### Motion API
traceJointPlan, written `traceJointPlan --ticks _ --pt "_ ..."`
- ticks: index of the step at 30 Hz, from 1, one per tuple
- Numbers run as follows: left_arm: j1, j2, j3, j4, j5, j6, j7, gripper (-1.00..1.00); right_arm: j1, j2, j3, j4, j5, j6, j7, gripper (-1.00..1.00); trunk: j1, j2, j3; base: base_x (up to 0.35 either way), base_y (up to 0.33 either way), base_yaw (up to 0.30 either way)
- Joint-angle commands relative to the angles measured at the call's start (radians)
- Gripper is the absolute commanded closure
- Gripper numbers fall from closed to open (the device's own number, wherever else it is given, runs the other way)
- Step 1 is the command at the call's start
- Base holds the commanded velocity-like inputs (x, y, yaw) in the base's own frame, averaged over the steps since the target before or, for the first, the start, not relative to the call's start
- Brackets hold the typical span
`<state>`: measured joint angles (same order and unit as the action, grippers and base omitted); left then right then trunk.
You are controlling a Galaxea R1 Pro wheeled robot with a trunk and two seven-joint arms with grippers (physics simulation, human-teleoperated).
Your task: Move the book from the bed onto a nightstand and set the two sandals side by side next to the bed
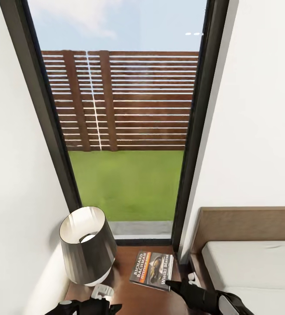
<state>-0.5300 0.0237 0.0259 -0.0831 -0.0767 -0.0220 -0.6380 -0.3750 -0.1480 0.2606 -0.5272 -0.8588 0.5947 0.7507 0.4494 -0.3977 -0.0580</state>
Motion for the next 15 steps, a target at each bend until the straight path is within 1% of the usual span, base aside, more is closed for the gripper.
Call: traceJointPlan --ticks 1,4,6,7,10,12,15 --pt "-0.001 0.0 0.008 -0.001 -0.005 -0.002 -0.003 -1.0 -0.002 -0.001 0.005 -0.001 -0.009 0.005 -0.001 1.0 0.001 -0.002 -0.002 0.0 0.0 0.0" --pt "-0.001 -0.001 0.014 0.0 0.0 -0.002 -0.003 -1.0 -0.002 -0.002 0.005 -0.015 -0.01 0.004 -0.002 1.0 0.001 -0.002 -0.002 0.0 0.0 0.0" --pt "-0.001 -0.008 0.015 0.0 0.002 -0.002 -0.003 -1.0 -0.002 -0.002 0.005 -0.032 -0.011 0.004 -0.002 1.0 0.001 -0.002 -0.002 0.0 0.0 0.0" --pt "-0.001 -0.017 0.017 0.0 0.003 -0.001 -0.004 -1.0 -0.002 -0.002 0.004 -0.04 -0.011 0.004 -0.002 1.0 0.001 -0.002 -0.002 0.0 0.0 0.0" --pt "-0.001 -0.02 0.017 0.0 0.003 -0.001 -0.005 -1.0 -0.002 -0.002 0.004 -0.044 -0.011 0.004 -0.002 1.0 0.001 -0.002 -0.002 0.0 0.0 0.0" --pt "-0.001 -0.021 0.017 0.0 0.003 0.0 -0.008 -1.0 -0.002 -0.002 0.004 -0.045 -0.011 0.004 -0.002 1.0 0.008 -0.016 -0.009 0.0 0.0 0.0" --pt "0.0 -0.022 0.017 0.0 0.003 0.001 -0.04 -1.0 -0.002 -0.002 0.004 -0.046 -0.011 0.004 -0.002 1.0 0.02 -0.037 -0.018 0.0 0.0 0.0"
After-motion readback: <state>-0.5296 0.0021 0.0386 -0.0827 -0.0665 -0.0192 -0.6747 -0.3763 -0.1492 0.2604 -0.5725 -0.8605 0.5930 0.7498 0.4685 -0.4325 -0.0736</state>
